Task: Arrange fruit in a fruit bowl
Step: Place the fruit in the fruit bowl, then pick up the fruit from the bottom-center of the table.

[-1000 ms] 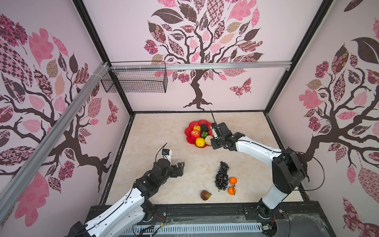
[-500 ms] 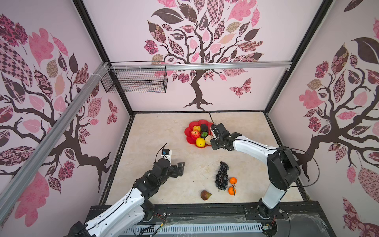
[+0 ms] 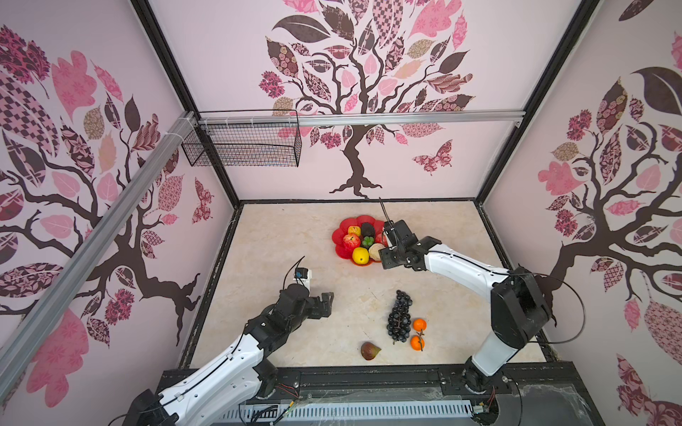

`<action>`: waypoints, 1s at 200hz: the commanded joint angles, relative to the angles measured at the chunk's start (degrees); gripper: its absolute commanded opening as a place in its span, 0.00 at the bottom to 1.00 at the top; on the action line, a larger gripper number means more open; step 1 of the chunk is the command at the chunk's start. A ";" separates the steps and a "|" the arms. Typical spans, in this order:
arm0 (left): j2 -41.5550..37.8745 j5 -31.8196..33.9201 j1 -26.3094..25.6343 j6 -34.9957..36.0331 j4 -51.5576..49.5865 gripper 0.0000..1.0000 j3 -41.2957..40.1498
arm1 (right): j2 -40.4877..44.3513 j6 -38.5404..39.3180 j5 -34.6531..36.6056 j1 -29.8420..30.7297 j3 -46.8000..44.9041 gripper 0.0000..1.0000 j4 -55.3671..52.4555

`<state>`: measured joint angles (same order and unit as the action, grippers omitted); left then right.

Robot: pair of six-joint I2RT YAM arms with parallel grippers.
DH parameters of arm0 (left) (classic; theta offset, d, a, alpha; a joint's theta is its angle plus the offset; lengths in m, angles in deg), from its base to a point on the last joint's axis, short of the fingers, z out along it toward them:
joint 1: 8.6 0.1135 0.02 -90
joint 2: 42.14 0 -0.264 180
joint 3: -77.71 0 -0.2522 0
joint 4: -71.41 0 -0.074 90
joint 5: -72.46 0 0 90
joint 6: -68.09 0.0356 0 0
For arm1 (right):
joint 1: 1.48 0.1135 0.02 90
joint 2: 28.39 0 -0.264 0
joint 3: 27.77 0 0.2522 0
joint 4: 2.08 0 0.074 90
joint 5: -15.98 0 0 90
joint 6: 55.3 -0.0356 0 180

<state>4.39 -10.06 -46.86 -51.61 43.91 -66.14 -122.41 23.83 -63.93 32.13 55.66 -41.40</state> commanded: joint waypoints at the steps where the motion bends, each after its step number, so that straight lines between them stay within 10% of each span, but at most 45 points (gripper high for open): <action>1: 2.81 -1.53 -0.56 -0.10 -0.36 0.94 0.77 | 7.70 -2.53 -1.20 0.14 -3.15 0.75 -2.17; 34: 4.41 8.51 -13.90 -2.86 -7.09 0.93 4.73 | 19.05 -7.50 -3.09 0.14 -13.14 0.81 1.24; 101: 11.05 7.26 -33.26 -3.99 -15.27 0.93 13.92 | 39.59 -15.07 -9.38 0.14 -32.54 0.87 13.92; 200: 24.40 -5.37 -38.76 1.39 -12.84 0.90 18.38 | 46.38 -16.06 -9.90 0.15 -38.95 0.93 16.46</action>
<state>25.78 -13.18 -83.93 -52.39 31.19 -52.15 -77.38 7.94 -73.37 32.15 17.00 -26.60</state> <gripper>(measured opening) 0.907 0.929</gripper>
